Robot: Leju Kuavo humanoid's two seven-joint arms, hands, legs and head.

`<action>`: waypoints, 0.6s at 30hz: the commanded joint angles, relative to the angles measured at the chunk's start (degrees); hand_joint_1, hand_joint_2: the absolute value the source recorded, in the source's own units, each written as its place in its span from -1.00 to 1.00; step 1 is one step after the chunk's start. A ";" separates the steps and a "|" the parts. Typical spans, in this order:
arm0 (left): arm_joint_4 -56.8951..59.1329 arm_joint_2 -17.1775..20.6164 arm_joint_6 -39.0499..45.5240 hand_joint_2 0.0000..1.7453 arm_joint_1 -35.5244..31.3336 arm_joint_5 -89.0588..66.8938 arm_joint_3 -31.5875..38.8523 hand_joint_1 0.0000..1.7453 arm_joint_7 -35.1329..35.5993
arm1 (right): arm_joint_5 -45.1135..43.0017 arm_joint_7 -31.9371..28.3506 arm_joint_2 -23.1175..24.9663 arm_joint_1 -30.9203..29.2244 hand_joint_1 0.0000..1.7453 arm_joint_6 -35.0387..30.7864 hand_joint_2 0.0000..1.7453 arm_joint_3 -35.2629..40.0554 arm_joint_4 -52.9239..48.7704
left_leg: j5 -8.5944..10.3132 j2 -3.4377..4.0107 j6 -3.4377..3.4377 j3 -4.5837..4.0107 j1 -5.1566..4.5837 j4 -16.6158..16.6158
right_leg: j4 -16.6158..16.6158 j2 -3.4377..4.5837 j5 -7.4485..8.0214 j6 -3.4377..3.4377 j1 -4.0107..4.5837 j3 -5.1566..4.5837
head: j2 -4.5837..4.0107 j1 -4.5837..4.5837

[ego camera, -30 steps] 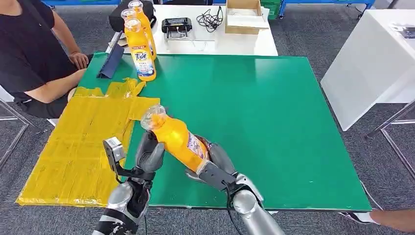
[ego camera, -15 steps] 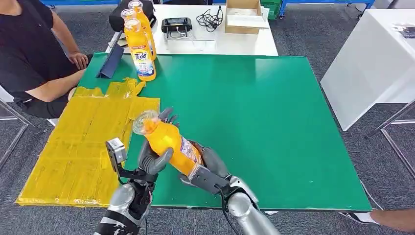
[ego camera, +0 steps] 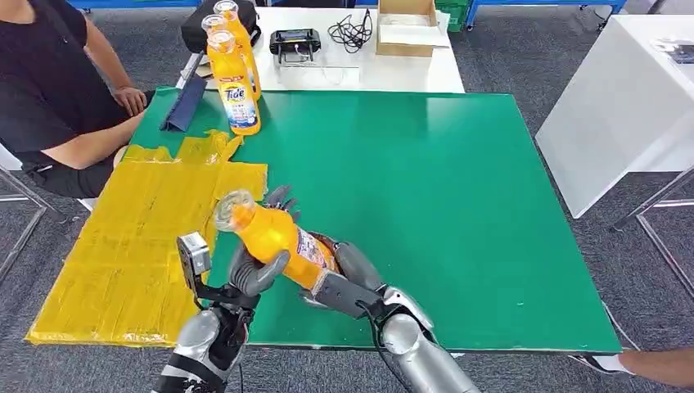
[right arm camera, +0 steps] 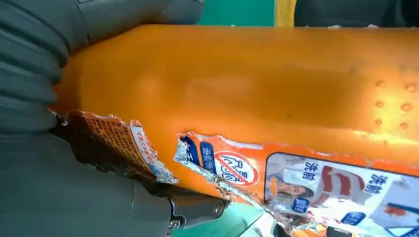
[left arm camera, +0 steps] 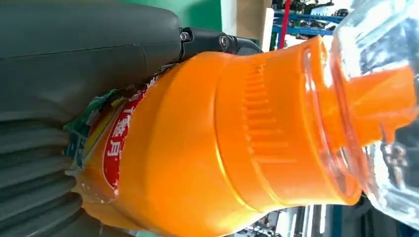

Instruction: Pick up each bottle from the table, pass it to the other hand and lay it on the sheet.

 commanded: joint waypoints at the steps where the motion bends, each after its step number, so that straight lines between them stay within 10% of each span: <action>1: 1.24 1.41 1.06 1.00 -1.77 -1.39 -2.88 -1.00 -0.07 | 0.00 0.42 -2.72 -3.18 1.00 0.22 1.00 1.57 3.02 | 0.04 -0.09 0.08 0.01 -0.08 -0.04 | -0.02 -0.10 0.01 0.03 -0.06 0.02 | 0.00 0.00; 7: 1.64 1.30 1.14 1.00 -2.21 -1.46 -3.08 -1.00 0.14 | -0.03 0.42 -2.59 -3.48 1.00 0.23 1.00 1.53 3.35 | 0.02 -0.05 0.06 0.01 -0.09 -0.02 | -0.01 -0.06 0.01 0.02 -0.05 0.00 | 0.00 0.00; 8: 1.74 1.30 0.95 1.00 -2.34 -1.37 -3.24 1.00 -0.10 | -0.11 0.33 -2.35 -3.68 1.00 0.25 1.00 1.61 3.54 | 0.05 -0.09 0.10 0.01 -0.14 -0.06 | -0.03 -0.11 0.02 0.03 -0.09 0.00 | 0.00 -0.02; 18: -0.84 1.60 1.45 1.00 -2.28 -2.39 -4.18 1.00 -1.35 | -0.43 0.35 -2.14 -5.25 1.00 0.23 1.00 1.83 3.36 | 0.03 -0.02 0.07 -0.04 -0.12 0.00 | 0.02 -0.03 0.02 0.03 -0.08 -0.06 | 0.00 0.00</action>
